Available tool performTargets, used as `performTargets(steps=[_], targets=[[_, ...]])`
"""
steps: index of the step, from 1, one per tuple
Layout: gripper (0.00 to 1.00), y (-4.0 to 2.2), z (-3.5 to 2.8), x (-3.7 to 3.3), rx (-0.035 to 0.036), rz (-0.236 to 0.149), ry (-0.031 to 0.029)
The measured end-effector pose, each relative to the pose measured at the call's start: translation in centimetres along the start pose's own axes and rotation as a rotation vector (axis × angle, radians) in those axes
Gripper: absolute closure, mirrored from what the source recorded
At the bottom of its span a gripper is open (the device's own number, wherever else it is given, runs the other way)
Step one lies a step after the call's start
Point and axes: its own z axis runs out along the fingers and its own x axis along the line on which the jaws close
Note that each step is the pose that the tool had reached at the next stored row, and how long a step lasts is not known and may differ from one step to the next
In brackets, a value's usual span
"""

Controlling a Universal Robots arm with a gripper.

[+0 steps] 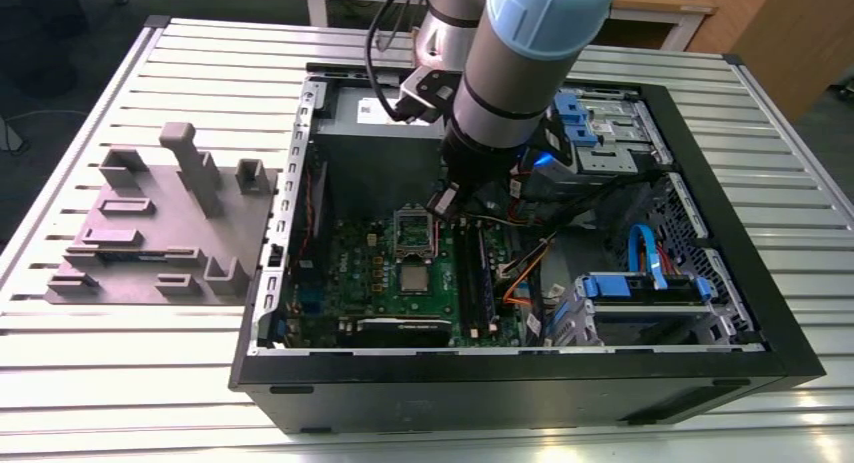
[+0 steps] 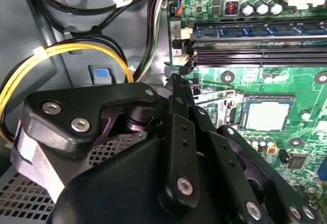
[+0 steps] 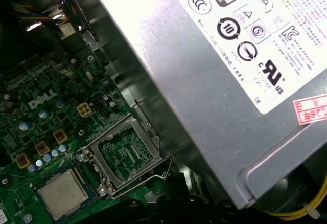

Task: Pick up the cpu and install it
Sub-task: 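Close the cpu cover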

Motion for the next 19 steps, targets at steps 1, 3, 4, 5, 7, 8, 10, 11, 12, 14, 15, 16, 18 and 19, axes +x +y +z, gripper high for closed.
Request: performTargets(steps=[1, 3, 4, 5, 7, 8, 10, 11, 12, 14, 15, 16, 18, 19], targets=[[0.90, 0.01, 0.05, -0.02, -0.0009, 0.000, -0.0012], [0.90, 0.02, 0.14, -0.04, -0.0027, -0.001, -0.0038], [0.90, 0.03, 0.18, -0.06, -0.0035, -0.001, -0.0050], [0.90, 0.04, 0.25, -0.08, -0.0044, -0.001, -0.0063], [0.90, 0.06, 0.36, -0.12, -0.0058, -0.001, -0.0080], [0.90, 0.06, 0.42, -0.13, -0.0065, -0.002, -0.0089], [0.90, 0.07, 0.54, -0.17, -0.0075, -0.003, -0.0102], [0.90, 0.07, 0.59, -0.18, -0.0079, -0.003, -0.0106], [0.90, 0.08, 0.66, -0.19, -0.0083, -0.004, -0.0111], [0.90, 0.10, 0.80, -0.17, -0.0095, -0.005, -0.0123], [0.90, 0.11, 0.87, -0.14, -0.0104, -0.005, -0.0136], [0.90, 0.12, 0.93, -0.13, -0.0111, -0.006, -0.0143], [0.90, 0.14, 1.01, -0.11, -0.0120, -0.009, -0.0149], [0.90, 0.16, 1.05, -0.10, -0.0121, -0.009, -0.0150]])
